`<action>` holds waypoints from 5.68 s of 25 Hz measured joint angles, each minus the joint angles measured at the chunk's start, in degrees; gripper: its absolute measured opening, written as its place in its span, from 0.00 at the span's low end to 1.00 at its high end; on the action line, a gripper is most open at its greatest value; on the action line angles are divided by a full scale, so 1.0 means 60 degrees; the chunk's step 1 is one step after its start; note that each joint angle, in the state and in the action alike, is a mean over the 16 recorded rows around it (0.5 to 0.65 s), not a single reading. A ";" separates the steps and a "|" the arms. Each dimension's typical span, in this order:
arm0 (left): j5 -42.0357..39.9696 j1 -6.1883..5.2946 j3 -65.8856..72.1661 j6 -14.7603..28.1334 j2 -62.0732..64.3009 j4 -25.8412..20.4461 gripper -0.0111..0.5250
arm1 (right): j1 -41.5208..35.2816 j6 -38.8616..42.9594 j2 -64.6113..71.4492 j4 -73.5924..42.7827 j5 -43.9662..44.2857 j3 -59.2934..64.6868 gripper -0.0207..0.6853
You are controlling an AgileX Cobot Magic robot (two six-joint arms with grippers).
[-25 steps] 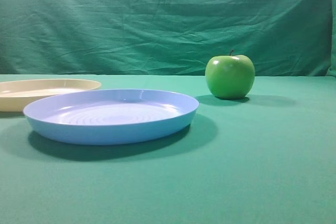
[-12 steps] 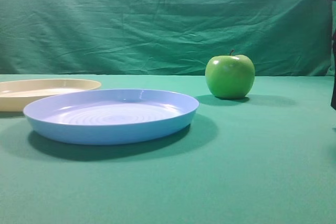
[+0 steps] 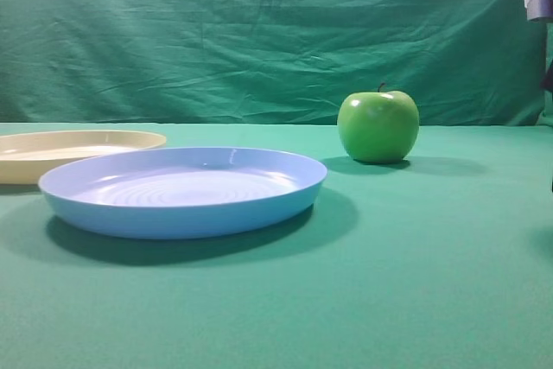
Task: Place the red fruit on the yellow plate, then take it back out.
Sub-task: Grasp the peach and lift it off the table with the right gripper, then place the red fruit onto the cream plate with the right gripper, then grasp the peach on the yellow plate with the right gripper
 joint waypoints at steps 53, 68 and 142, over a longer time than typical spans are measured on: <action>0.0000 0.0000 0.0000 0.0000 0.0000 0.0000 0.02 | 0.5792 -0.1669 0.7679 0.1341 -0.0677 -1.1027 0.49; 0.0000 0.0000 0.0000 0.0000 0.0000 0.0000 0.02 | 0.5652 -0.1731 0.7123 0.1238 0.0503 -1.1085 0.74; 0.0000 0.0000 0.0000 0.0000 0.0000 0.0000 0.02 | -0.0579 0.4329 -1.4299 -0.3107 -0.1080 0.5977 0.03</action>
